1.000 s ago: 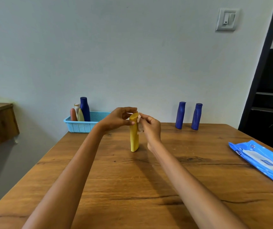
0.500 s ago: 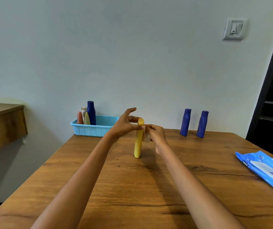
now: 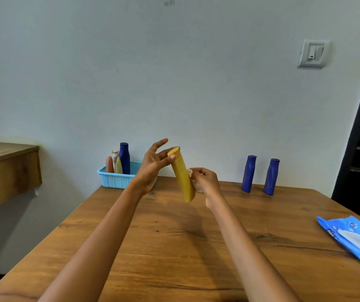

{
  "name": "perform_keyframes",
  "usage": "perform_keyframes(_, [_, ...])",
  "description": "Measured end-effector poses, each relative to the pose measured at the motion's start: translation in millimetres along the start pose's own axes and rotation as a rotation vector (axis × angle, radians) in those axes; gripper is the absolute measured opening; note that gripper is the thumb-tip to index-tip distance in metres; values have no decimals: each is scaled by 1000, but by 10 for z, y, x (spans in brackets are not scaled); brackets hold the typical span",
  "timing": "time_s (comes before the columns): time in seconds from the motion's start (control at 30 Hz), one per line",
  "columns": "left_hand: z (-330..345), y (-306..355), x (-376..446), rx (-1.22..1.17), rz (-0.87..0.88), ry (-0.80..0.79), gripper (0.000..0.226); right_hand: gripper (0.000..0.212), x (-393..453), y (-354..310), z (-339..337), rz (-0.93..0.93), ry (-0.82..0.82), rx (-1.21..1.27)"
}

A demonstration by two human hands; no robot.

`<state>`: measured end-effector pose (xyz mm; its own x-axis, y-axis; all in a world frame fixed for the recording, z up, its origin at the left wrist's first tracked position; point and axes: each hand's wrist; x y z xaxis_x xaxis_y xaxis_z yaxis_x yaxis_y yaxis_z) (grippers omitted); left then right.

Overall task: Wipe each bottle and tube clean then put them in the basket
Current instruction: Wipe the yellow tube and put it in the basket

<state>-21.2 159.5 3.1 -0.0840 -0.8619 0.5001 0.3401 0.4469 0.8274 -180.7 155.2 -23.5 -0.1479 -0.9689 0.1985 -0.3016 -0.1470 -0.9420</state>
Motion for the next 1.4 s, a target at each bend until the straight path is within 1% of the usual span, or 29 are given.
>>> perform_keyframes(0.07, [-15,34,-4,-13,-3,-22,63,17,-15,-4,-31,-3,-49,-56])
perform_keyframes(0.13, [6,43,-14,-5,-8,-46,63,20,-28,-65,-43,-44,-42,-67])
perform_keyframes(0.23, [51,18,-13,28,-8,-63,57,21,-55,-223,-47,-93,-16,38])
perform_keyframes(0.33, [100,12,9,48,13,-22,52,15,-53,-343,-41,-165,4,126])
perform_keyframes(0.43, [140,26,27,52,48,34,49,14,11,-365,26,-213,6,70])
perform_keyframes(0.53, [120,63,34,18,66,91,47,18,102,-282,62,-183,-10,-80])
perform_keyframes(0.63, [63,90,37,-15,65,111,51,27,158,-111,83,-76,-109,-207])
perform_keyframes(0.7, [55,95,32,-17,62,126,53,26,152,-32,95,-2,-167,-207])
perform_keyframes(0.83, [53,67,30,-25,83,204,53,21,122,16,78,88,-169,-99])
perform_keyframes(0.9, [105,43,34,25,112,231,53,19,134,32,81,110,-159,-84])
perform_keyframes(1.0, [245,-19,50,170,156,246,55,17,157,23,110,110,-123,-215])
perform_keyframes(1.07, [300,-75,70,249,167,271,56,16,156,-1,128,108,-150,-307])
perform_keyframes(1.17, [299,-154,85,355,134,325,58,13,142,-71,146,80,-208,-388])
perform_keyframes(1.23, [265,-190,80,392,94,378,60,14,140,-127,153,47,-197,-353])
perform_keyframes(1.33, [230,-202,69,391,38,450,65,18,111,-240,160,-22,-171,-135])
perform_keyframes(1.4, [225,-191,67,402,23,491,64,15,93,-280,174,-82,-153,-10])
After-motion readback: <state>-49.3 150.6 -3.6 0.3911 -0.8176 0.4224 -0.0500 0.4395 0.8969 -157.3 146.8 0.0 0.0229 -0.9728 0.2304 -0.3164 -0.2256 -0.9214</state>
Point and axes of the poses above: each hand's wrist, its own x-axis towards the middle knuckle, its own z-axis out of the palm, y = z × x, and after that the axes turned 15 degrees about -x, right-handed
